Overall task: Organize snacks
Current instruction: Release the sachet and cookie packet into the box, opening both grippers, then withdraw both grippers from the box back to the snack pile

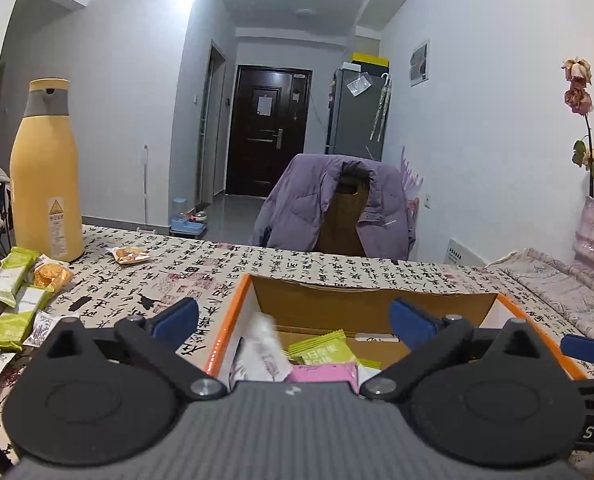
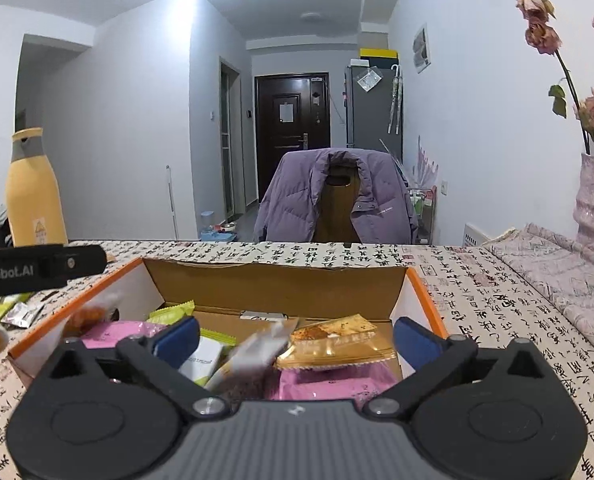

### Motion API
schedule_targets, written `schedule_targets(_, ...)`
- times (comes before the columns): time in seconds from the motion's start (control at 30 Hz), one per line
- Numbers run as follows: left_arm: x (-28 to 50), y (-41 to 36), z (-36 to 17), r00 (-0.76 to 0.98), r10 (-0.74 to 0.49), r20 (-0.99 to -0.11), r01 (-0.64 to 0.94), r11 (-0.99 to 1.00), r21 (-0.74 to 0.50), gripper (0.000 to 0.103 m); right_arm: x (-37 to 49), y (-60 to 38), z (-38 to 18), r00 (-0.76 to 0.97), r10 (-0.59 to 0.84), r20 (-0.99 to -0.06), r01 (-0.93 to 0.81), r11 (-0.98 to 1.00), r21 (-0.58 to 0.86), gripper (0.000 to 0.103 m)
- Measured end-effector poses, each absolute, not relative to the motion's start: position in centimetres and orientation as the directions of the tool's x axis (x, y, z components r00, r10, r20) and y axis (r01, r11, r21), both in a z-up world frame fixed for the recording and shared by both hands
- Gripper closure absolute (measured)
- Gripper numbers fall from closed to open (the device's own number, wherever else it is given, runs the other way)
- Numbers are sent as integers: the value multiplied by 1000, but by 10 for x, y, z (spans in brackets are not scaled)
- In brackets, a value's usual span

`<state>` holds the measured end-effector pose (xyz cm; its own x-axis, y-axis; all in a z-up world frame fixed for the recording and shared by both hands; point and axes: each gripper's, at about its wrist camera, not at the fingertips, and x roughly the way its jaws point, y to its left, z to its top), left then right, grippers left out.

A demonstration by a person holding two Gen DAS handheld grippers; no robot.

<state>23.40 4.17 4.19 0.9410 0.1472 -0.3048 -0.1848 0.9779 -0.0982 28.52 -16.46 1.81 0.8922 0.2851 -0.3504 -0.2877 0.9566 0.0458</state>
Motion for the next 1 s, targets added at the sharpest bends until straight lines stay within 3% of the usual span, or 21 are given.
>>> schedule_targets(0.63, 210, 41, 75, 946, 107, -305, -164, 972, -170, 0, 260, -170, 50, 901, 262, -345, -276, 961, 7, 0)
schedule_targets(1.0, 167, 30, 78, 946, 109, -304, -153, 980, -126, 0, 207, -181, 56, 897, 274, -347, -295, 955, -9, 0)
